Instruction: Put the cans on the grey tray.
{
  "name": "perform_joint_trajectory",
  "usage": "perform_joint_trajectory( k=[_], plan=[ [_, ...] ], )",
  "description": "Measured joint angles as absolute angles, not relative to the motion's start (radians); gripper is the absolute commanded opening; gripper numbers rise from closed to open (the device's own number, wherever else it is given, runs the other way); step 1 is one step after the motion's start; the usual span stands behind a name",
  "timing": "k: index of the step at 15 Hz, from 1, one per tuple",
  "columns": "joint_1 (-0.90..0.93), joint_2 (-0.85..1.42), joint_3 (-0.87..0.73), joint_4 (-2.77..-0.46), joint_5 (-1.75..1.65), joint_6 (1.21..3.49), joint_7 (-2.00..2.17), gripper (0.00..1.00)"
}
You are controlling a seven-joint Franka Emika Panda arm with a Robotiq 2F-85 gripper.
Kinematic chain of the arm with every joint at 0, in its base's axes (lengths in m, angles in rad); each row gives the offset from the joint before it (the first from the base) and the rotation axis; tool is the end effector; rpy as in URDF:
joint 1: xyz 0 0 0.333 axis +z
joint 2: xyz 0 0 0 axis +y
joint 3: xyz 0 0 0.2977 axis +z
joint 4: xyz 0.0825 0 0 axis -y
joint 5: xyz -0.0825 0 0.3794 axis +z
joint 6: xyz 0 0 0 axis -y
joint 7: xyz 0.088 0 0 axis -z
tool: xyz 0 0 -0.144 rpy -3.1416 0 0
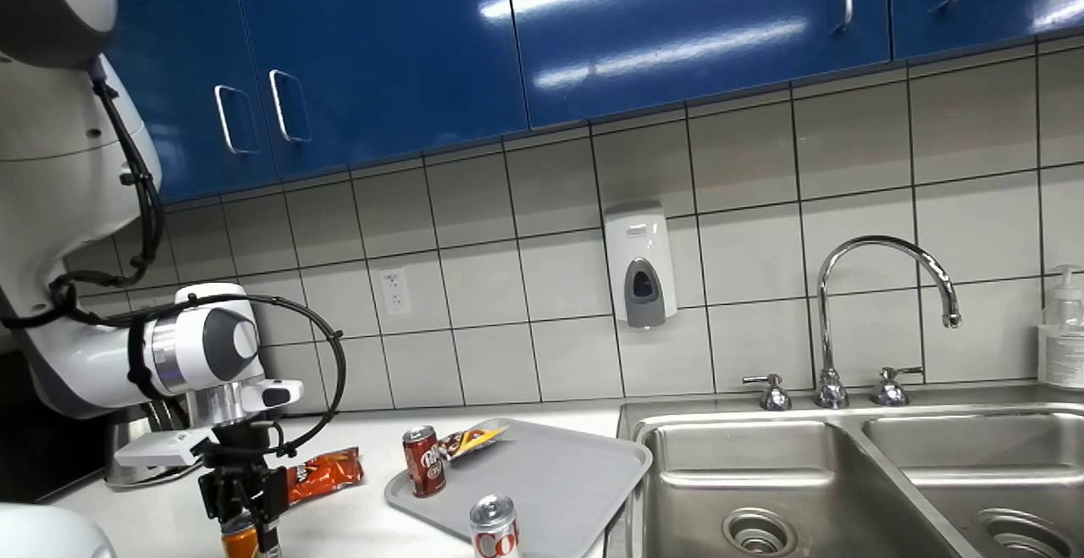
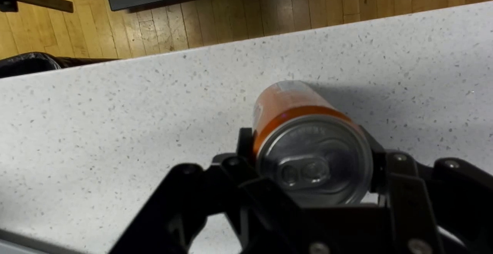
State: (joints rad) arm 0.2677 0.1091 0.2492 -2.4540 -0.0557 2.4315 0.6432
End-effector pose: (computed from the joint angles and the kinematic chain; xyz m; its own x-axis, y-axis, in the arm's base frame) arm 0.3990 0.2286 0.1947 0.9914 -0.0849 -0.0997 -0.0771 -0.9939 0.0794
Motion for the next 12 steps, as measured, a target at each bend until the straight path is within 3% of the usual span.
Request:
perform_joint_trajectory(
  k=[12],
  plan=[
    [0.268, 0.069, 0.239, -2.448, -0.068, 2.432, 0.643, 0.38]
  ],
)
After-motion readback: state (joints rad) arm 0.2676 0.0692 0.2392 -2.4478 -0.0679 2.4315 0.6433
